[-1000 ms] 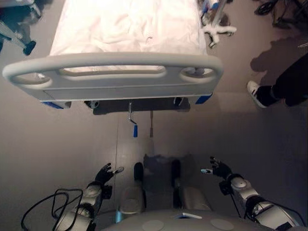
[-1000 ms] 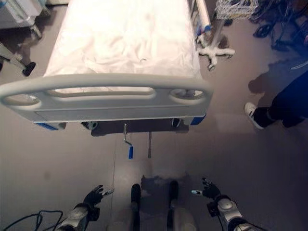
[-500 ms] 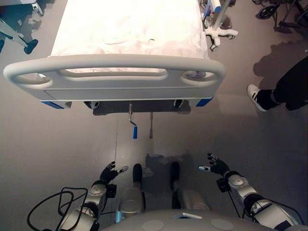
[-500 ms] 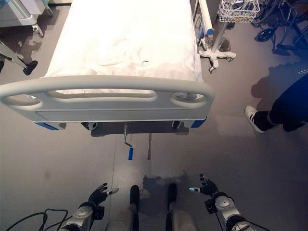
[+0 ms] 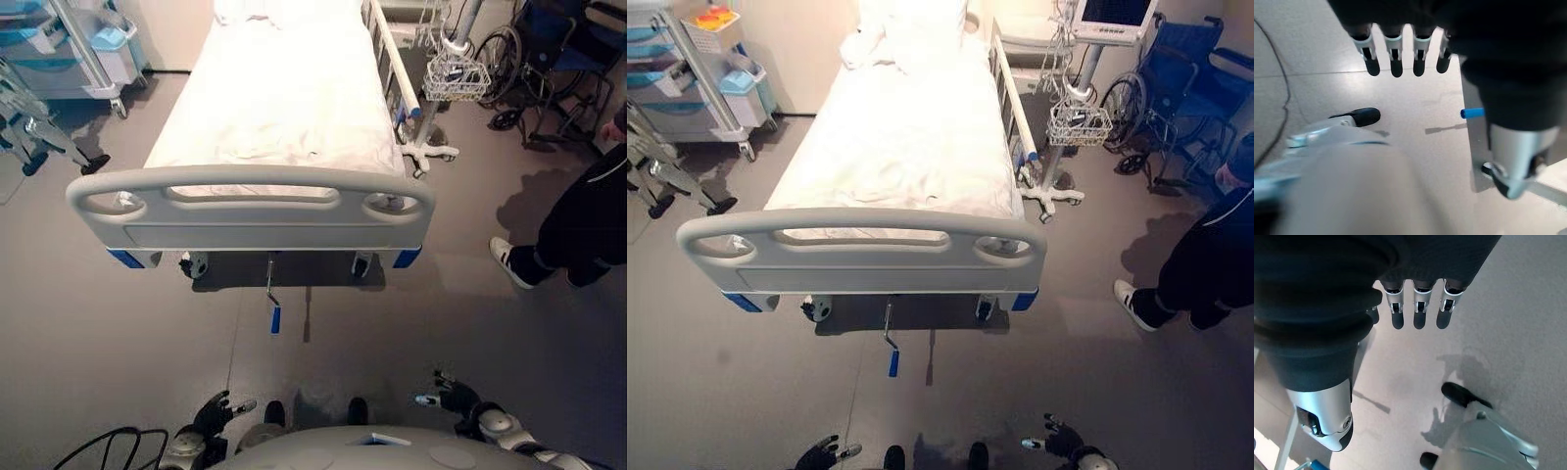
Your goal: Raise the hospital bed
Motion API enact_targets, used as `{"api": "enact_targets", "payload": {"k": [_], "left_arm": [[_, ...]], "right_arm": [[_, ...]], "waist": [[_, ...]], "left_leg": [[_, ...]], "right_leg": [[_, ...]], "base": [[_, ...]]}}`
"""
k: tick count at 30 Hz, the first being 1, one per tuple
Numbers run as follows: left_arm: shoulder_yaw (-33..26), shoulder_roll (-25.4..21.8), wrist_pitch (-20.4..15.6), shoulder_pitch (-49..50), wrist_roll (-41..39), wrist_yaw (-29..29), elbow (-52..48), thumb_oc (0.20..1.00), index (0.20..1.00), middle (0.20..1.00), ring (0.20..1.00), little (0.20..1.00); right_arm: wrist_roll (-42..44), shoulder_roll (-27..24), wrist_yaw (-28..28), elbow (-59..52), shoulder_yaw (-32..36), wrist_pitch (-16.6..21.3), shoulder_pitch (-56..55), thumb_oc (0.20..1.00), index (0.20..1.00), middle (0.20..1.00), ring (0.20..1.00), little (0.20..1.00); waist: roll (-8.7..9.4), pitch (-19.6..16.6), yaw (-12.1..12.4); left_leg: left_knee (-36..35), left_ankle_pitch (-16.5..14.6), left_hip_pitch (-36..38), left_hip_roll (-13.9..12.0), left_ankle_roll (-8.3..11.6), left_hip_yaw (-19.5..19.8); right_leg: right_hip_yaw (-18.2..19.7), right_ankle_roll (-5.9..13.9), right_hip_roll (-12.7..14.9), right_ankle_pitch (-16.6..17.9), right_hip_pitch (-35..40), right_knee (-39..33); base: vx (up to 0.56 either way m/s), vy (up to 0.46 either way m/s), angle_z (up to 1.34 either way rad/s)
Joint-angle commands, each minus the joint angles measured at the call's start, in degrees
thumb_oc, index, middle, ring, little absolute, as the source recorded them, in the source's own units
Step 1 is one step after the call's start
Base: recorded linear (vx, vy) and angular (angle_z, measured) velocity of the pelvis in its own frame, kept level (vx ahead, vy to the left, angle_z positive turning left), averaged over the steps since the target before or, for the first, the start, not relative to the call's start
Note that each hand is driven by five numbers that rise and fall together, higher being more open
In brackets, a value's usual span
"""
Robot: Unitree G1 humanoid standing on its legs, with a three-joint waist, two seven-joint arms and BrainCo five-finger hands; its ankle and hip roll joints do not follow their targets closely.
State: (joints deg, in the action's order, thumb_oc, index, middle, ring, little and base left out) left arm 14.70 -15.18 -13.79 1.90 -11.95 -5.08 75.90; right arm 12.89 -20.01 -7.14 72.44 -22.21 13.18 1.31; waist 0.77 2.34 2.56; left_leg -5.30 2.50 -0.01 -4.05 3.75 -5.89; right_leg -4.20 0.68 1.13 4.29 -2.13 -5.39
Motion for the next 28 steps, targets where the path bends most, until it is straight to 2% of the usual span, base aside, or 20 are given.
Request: {"api": "enact_targets", "payload": {"k": [1, 28], "left_arm": [[-0.4, 0.2, -0.2, -3.4, 2.4, -0.8, 2.7, 1.0, 1.0, 1.0, 1.0, 1.0], [-0.7, 0.4, 0.5, -2.6, 3.3, -1.6, 2.8, 1.0, 1.0, 1.0, 1.0, 1.0]], "right_arm": [[-0.7, 0.3, -0.7, 0.0, 1.3, -0.3, 2.1, 1.0, 1.0, 1.0, 1.0, 1.0], [-0.9, 1.6, -1.5, 1.0, 1.8, -0.9, 0.1, 1.0, 1.0, 1.0, 1.0, 1.0]], "waist": [[0.98, 1.6, 1.2], [0.71, -1.3, 1.5]], "left_leg": [[0.3, -3.3, 3.3, 3.9, -1.26, -0.5], [0.3, -3.5, 5.8, 3.8, -1.08, -0.2]], "right_leg": [[-1.2, 3.9, 0.8, -4.6, 1.8, 4.9], [-2.0, 3.79, 0.7, -5.2, 5.0, 4.5]], "base": [[0.0, 0.0, 0.0], [0.0, 0.0, 0.0]]}}
